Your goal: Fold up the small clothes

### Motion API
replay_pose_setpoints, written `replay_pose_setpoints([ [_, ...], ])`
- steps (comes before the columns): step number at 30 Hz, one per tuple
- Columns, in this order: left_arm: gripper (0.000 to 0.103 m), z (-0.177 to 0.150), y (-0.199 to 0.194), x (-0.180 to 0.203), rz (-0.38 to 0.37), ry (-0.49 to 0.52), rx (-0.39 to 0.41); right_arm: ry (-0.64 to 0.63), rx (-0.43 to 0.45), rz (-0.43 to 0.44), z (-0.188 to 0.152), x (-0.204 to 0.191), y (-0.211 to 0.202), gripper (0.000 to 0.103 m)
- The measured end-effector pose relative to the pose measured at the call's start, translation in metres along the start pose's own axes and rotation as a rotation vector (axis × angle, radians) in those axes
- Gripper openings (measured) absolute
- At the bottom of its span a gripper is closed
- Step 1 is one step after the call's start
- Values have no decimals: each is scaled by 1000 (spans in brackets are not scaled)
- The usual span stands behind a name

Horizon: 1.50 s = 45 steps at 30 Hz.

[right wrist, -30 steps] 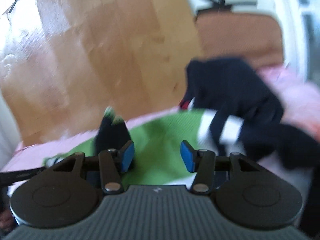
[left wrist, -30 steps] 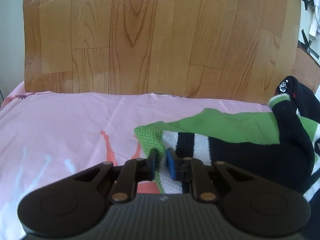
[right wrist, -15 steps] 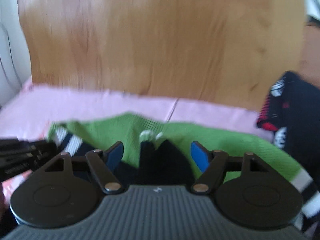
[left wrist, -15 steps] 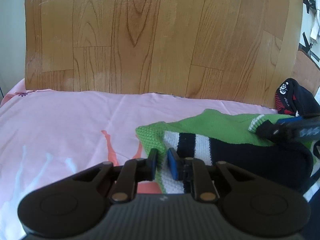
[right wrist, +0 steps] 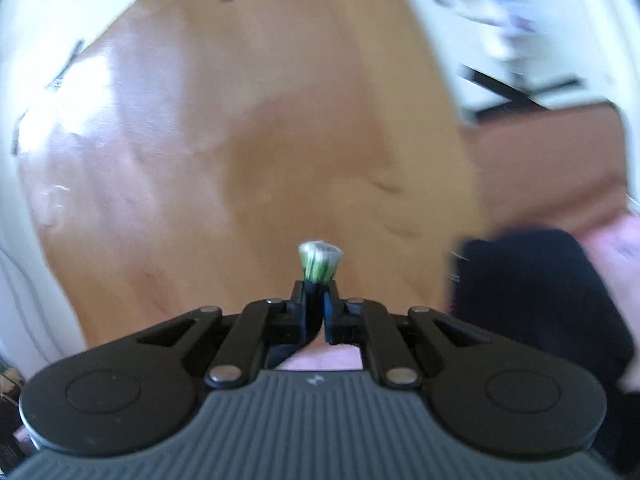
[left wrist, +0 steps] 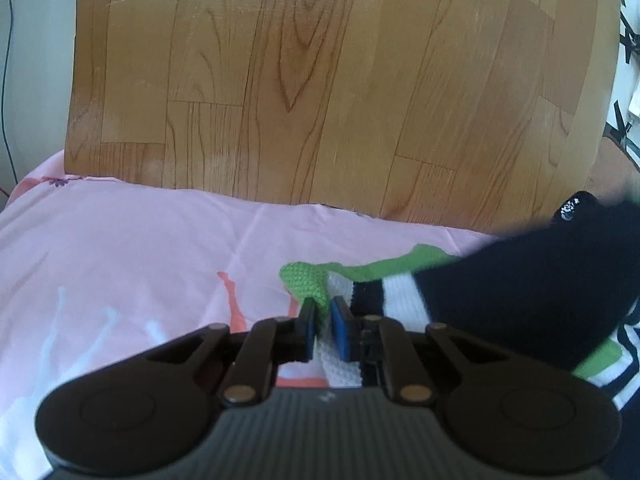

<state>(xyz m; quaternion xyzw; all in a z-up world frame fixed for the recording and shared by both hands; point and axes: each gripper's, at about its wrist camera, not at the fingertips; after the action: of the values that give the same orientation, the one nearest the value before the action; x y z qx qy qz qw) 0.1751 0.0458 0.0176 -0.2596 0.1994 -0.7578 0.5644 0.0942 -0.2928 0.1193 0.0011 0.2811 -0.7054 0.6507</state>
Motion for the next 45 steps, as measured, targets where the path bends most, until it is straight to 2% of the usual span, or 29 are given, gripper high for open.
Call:
replay_pose_setpoints([
  [2,10,-3,5,7,19,43,-22,-11,-136,-105,-32,24,10,13],
  [4,12,-7,8,14,52,87,-27,4,-298,-169,-62,44,23,19],
  [5,15,-7,7,15,61,96,-21,40,-326,-190,-71,53,22,26],
  [7,17,-6,3,15,69,99,-13,104,-265,-212,-74,64,6,34],
  [9,17,-1,-7,10,69,68,7,106,-214,-256,-67,64,-8,35],
  [10,17,2,-15,7,67,43,31,111,-186,-250,-62,63,-15,35],
  [12,15,6,-33,5,28,14,97,96,-150,-193,-55,55,-27,35],
  [14,15,4,-43,13,-42,31,121,62,-181,-103,-55,41,-22,35],
  [16,17,-4,-41,28,-101,89,90,66,-262,-40,-64,36,-11,34],
  [18,17,-14,-31,46,-112,177,38,89,-375,-60,-80,39,11,30],
  [19,17,-19,-23,53,-99,224,4,106,-340,-59,-84,44,10,30],
  [21,17,-27,-4,63,-43,289,-84,163,-357,-51,-77,52,3,30],
  [22,17,-26,-4,62,-51,283,-79,162,-334,-48,-71,55,-9,30],
  [26,18,-24,-3,51,-67,229,-82,79,-135,-165,-35,80,-80,31],
  [29,19,-26,-6,52,-58,232,-70,45,-63,-304,-23,106,-133,39],
  [31,23,-25,-13,50,-66,217,-46,21,-54,-368,-28,117,-158,49],
  [33,27,-21,-24,49,-86,193,-17,-7,-90,-398,-39,123,-174,60],
  [34,29,-20,-26,49,-90,183,-6,-26,-111,-403,-45,125,-177,62],
  [36,29,-18,-29,48,-90,164,7,-76,-148,-422,-63,123,-174,73],
  [38,29,-16,-27,45,-82,147,4,-91,-189,-426,-73,122,-161,75],
  [40,29,-15,-24,42,-69,133,-9,-92,-228,-404,-78,123,-151,72],
  [41,29,-15,-22,41,-62,127,-15,-96,-254,-397,-76,125,-144,46],
  [42,29,-14,-21,39,-55,121,-20,-99,-298,-398,-76,122,-137,9],
  [43,29,-13,-20,38,-49,113,-23,-73,-355,-377,-71,122,-132,6],
  [44,29,-12,-21,36,-49,103,-22,-16,-367,-321,-64,118,-137,6],
  [45,29,-11,-22,34,-53,91,-20,46,-370,-220,-53,114,-143,6],
])
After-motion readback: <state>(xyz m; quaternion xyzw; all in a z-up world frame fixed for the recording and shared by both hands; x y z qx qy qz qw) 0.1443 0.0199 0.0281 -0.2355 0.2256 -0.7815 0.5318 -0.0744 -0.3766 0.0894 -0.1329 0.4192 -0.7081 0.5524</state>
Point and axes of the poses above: each gripper's, at about its wrist camera, not at the fingertips, and y roughly the way its jaws point, x to its right, z to its top, and after that the axes turned 2 degrees about -x, right-handed
